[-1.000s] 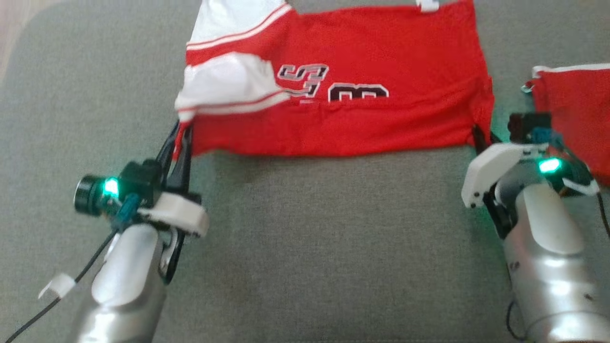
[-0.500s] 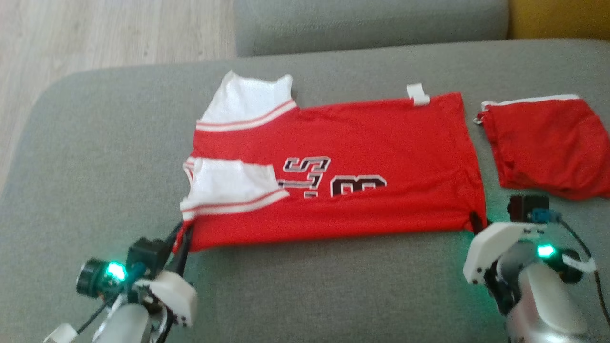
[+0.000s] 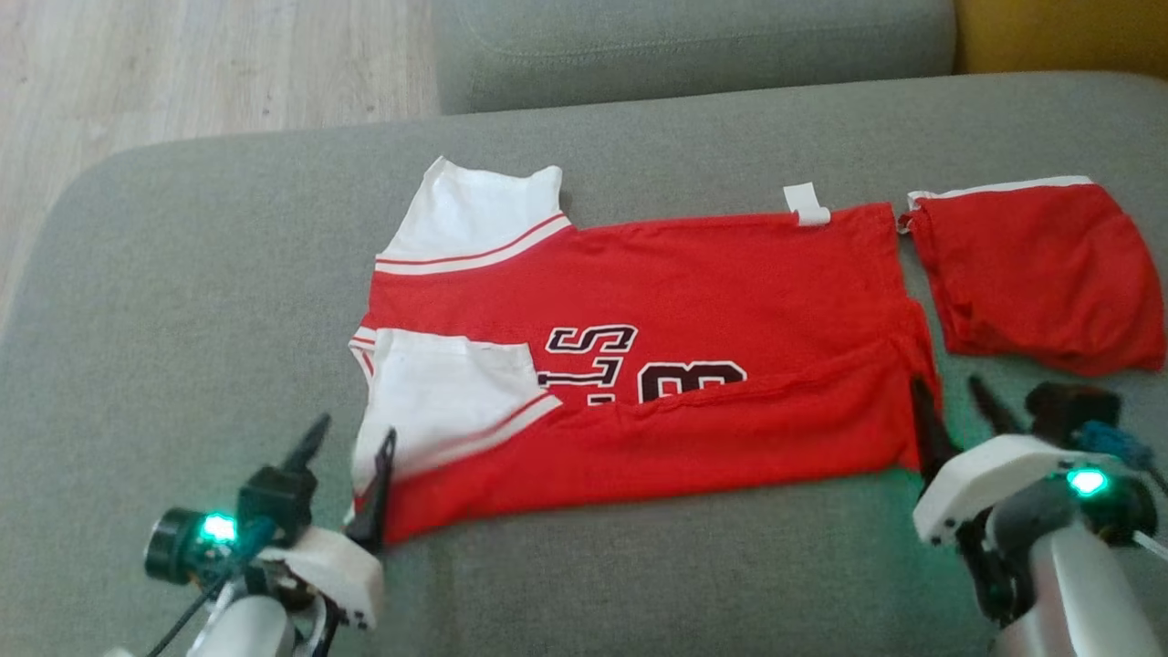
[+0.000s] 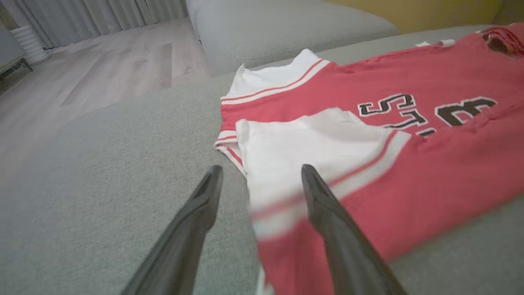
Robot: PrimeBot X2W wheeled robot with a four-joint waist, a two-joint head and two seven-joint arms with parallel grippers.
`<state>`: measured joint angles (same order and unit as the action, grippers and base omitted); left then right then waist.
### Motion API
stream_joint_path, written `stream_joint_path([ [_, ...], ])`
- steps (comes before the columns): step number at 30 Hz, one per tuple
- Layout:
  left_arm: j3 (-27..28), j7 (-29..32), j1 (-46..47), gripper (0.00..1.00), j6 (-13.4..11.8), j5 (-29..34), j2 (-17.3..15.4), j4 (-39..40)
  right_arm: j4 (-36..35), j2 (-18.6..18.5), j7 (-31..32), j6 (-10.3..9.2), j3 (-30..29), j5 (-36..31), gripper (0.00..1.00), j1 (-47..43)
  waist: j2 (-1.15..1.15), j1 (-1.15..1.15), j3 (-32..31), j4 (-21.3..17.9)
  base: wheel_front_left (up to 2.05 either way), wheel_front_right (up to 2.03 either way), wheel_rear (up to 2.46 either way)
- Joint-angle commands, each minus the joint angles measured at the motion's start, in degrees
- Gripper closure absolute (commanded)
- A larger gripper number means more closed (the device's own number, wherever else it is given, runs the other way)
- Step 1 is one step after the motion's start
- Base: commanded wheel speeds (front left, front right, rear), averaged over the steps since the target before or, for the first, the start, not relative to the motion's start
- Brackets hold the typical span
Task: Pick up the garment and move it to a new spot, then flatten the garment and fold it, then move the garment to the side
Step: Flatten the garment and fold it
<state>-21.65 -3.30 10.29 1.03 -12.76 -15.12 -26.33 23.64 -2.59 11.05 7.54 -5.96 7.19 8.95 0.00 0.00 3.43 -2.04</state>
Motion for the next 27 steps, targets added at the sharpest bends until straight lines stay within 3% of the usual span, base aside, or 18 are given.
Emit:
stream_joint_path([
  [1,3.35,-1.8,3.09,0.0,-1.14,-0.68,-0.7,2.77,-3.75,-0.29,-3.22,-0.05,1.44,1.17,0.0,2.49,0.0,0.0,0.76,0.03,0.0,0.0,0.0],
  [5,6.0,-7.83,4.83,0.0,-4.14,-1.81,1.34,5.5,-6.9,-0.29,-11.8,-0.05,3.81,3.15,0.0,3.17,0.0,0.0,1.92,0.05,0.0,0.0,0.0],
  [8,7.66,-10.8,6.28,0.0,-4.45,-2.79,2.78,8.14,-7.28,-0.29,-17.26,-0.05,5.24,4.96,0.0,3.19,0.0,0.0,2.93,-0.06,0.0,0.0,0.0],
  [12,8.19,-11.6,8.43,0.0,-3.09,-1.98,2.79,10.85,-6.35,-0.29,-21.42,-0.05,6.49,5.76,0.0,3.75,0.0,0.0,4.84,-0.49,0.0,0.0,0.0],
  [18,7.84,-11.64,15.98,0.0,0.71,-0.24,-0.26,9.98,-5.76,-0.29,-23.81,-0.05,8.31,6.35,0.0,6.3,0.0,0.0,9.77,-2.4,0.0,0.0,0.0],
  [22,5.16,-5.51,26.52,0.0,5.04,0.19,-4.78,3.68,-5.96,-0.29,-24.82,-0.05,8.94,7.14,0.0,8.6,0.0,0.0,15.01,-4.5,0.0,0.0,0.0],
  [27,0.78,3.44,36.1,0.0,6.36,-2.49,-8.92,-5.01,-6.0,-0.29,-25.43,-0.05,10.9,7.93,0.0,10.67,0.0,0.0,19.52,-7.28,0.0,0.0,0.0],
])
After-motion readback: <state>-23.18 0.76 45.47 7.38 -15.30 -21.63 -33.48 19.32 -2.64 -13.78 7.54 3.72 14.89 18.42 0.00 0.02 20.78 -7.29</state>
